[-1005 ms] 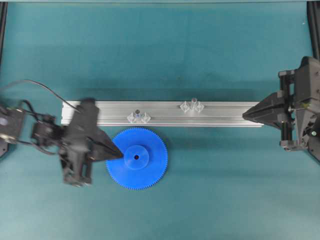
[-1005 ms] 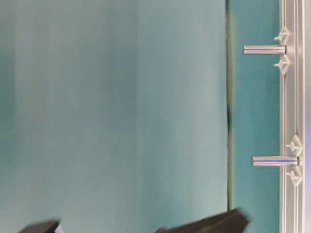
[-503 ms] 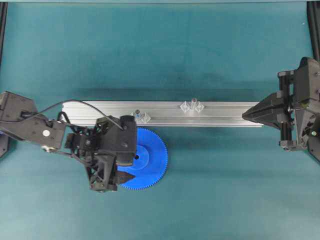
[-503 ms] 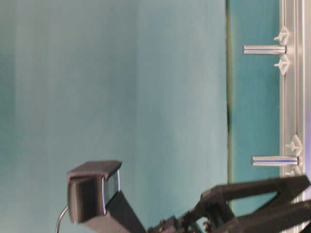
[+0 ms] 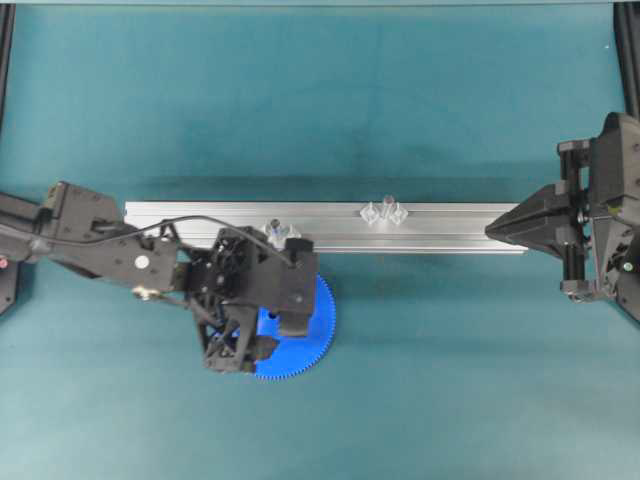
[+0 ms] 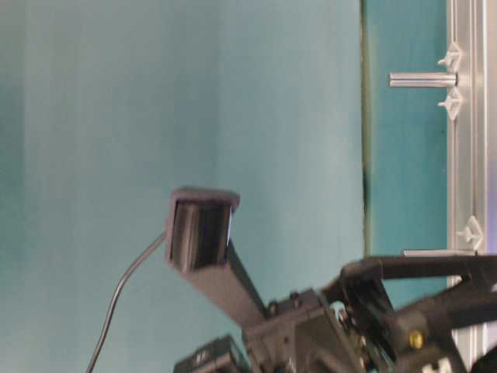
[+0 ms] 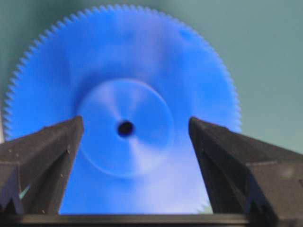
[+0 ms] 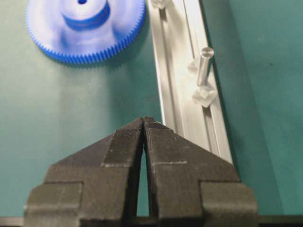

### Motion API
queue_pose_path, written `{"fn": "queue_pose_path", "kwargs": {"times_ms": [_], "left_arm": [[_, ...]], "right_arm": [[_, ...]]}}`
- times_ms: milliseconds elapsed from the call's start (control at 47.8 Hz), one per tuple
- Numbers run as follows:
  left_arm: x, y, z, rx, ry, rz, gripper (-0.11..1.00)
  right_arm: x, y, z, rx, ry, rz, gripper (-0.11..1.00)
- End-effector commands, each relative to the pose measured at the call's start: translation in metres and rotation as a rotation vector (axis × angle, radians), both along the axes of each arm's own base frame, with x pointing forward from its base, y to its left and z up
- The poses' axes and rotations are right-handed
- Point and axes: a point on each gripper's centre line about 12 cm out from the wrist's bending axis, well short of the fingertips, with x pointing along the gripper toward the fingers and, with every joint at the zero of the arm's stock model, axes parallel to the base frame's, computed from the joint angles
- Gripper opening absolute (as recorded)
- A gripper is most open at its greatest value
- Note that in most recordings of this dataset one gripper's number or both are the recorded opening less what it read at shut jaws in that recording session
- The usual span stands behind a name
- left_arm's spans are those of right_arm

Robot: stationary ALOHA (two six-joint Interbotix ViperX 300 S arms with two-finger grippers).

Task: Insert the large gear onto the shaft.
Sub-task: 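Lower the open left gripper over the blue gear's hub, then close the left gripper on the gear hub and lift it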

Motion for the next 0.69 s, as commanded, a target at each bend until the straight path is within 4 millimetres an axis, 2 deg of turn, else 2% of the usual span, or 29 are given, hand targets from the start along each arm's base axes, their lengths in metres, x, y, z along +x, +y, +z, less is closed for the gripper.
{"fn": "queue_pose_path", "kwargs": {"times_ms": [0,670], "left_arm": [[0.008,0.004,0.014,-0.001,-0.037,0.008,0.91],[0.003,0.002,-0.001,0.015,0.057,-0.004,0.91]], "right_arm": [[0.002,0.0,0.005,0.008,-0.022,-0.007,0.1],[-0.006,0.0,0.004,0.01,-0.039,-0.009,0.1]]}}
